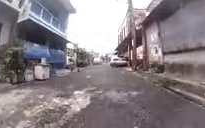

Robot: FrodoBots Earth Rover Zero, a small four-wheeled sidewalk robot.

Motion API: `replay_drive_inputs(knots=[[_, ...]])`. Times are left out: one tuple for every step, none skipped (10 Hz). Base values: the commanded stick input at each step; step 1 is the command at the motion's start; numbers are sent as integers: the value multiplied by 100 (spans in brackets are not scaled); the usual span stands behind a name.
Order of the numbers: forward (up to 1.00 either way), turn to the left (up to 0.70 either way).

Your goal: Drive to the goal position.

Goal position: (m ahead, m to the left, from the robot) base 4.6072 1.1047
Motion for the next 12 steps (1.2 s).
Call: replay_drive_inputs(knots=[[100,0],[100,0],[100,0],[100,0],[100,0],[100,0],[100,0],[100,0],[100,0],[100,0],[100,0],[100,0]])
